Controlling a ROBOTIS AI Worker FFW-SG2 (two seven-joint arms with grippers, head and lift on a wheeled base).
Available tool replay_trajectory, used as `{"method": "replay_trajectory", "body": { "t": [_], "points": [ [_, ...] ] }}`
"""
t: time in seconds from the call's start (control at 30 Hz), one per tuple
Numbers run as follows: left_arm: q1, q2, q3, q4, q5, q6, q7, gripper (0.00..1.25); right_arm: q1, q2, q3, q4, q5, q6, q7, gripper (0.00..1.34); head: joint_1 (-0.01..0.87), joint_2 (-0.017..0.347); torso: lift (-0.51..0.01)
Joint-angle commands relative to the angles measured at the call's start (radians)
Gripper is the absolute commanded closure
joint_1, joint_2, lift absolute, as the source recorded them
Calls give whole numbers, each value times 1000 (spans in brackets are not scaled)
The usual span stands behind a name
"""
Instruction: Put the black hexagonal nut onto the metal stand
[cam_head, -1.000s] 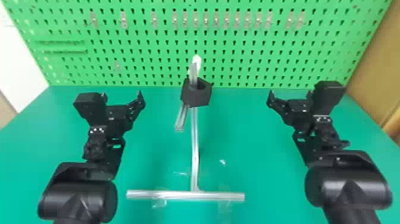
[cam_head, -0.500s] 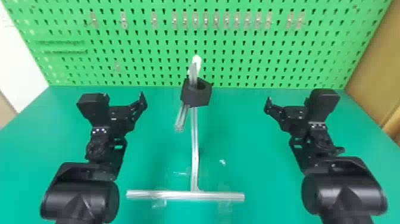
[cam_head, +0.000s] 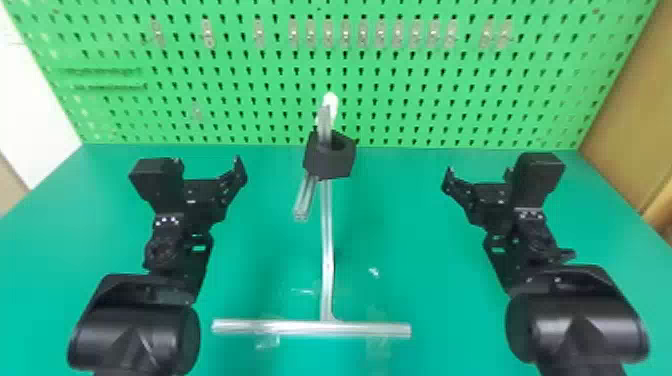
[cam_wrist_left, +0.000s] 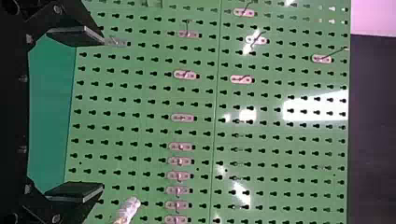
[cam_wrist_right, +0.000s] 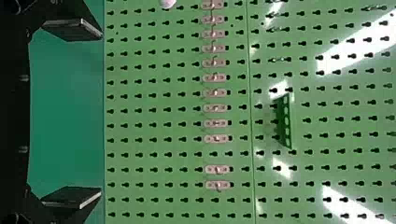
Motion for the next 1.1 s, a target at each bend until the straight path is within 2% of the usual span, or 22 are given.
{"method": "replay_trajectory", "body": {
  "t": [0.0,1.07],
  "points": [
    [-2,0,-1,1,-1,0,0,179,2,-2,4,0,-5,8,-1,128,693,81,-1],
    [0,0,-1,7,2,0,0,179,-12,-9,19,0,-32,25,-1,122,693,81,-1]
  ]
}}
